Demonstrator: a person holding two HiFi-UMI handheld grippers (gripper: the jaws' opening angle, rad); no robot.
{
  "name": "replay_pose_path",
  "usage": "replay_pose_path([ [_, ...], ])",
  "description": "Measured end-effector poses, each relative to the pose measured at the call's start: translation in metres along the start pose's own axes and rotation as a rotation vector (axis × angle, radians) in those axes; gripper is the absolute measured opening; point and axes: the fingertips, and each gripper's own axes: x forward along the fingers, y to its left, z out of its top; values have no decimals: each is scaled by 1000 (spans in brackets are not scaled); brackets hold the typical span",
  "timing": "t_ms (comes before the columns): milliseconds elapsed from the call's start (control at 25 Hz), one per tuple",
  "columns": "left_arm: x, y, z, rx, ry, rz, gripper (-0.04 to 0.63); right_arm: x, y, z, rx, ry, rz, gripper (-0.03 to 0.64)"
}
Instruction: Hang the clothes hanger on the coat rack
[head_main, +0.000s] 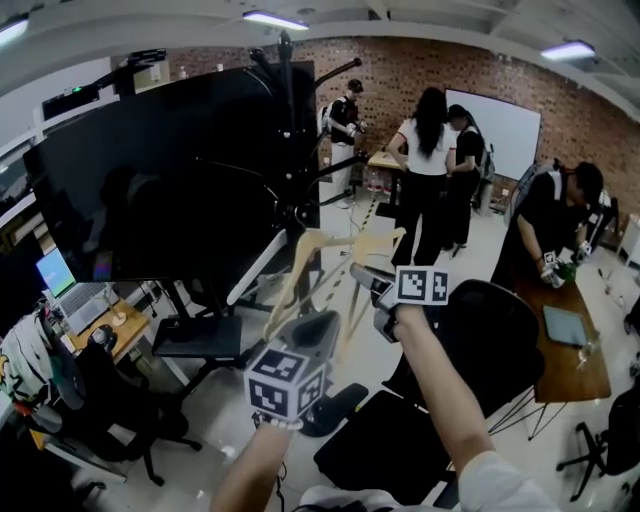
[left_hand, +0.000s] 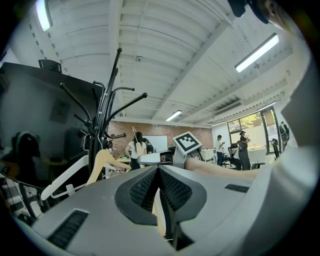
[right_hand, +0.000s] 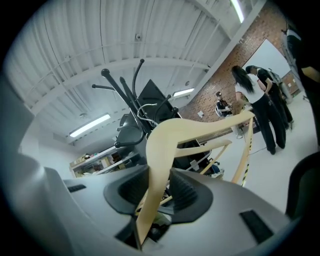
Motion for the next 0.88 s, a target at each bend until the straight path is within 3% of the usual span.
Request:
replay_pose_path([
  [880, 36, 41, -4, -18, -3, 45, -2, 63, -40, 35, 26, 47, 24, 143],
])
